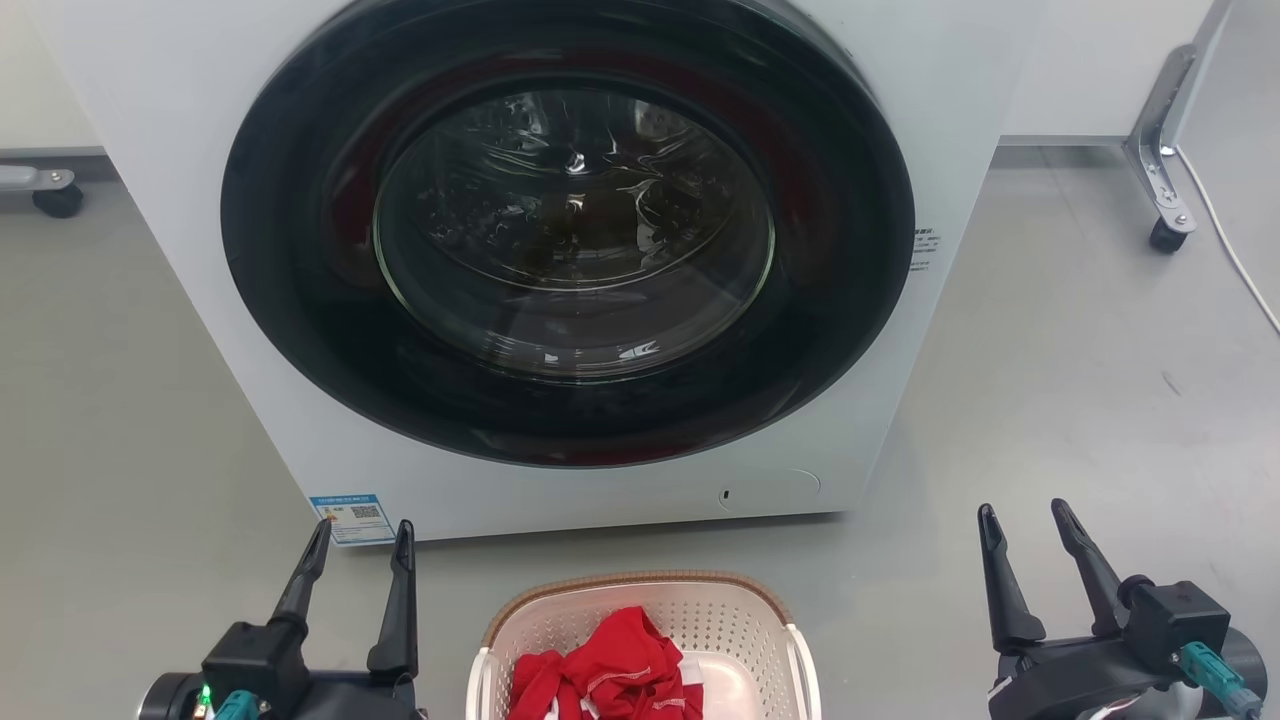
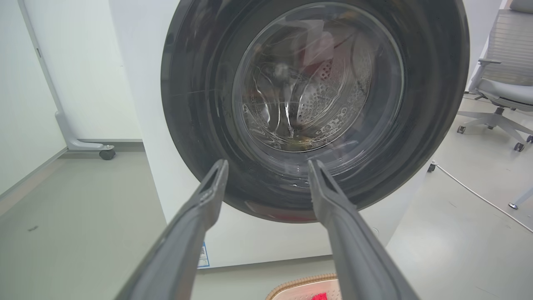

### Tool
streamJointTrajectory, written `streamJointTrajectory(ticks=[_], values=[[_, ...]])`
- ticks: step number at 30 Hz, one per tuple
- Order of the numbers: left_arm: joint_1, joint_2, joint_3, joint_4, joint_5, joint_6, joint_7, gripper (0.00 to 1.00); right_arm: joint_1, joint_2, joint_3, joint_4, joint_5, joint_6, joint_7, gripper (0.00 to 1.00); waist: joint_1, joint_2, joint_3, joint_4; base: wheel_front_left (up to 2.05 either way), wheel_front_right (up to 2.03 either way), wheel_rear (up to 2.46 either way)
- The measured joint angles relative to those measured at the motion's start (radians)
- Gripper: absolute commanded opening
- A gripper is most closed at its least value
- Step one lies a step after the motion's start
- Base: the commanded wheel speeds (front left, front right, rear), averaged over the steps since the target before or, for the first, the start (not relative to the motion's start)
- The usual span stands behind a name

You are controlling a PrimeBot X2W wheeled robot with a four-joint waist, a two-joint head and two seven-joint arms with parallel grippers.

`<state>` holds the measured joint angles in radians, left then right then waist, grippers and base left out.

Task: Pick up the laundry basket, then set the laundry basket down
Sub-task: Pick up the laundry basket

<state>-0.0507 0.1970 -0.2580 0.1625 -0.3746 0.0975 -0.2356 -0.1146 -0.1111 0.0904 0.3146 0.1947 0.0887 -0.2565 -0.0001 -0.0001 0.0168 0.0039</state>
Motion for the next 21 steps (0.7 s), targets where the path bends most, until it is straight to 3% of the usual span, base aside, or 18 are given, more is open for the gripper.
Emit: streamJointTrajectory(ticks=[21], values=[[0.039, -0.001, 0.034, -0.066, -0.001, 0.017, 0.076, 1.0, 0.001, 0.009, 0.044, 0.0, 0.0, 0.013, 0.001, 1.0, 0.0002, 0.0001, -0.006, 0.0, 0.0, 0.0, 0.0]])
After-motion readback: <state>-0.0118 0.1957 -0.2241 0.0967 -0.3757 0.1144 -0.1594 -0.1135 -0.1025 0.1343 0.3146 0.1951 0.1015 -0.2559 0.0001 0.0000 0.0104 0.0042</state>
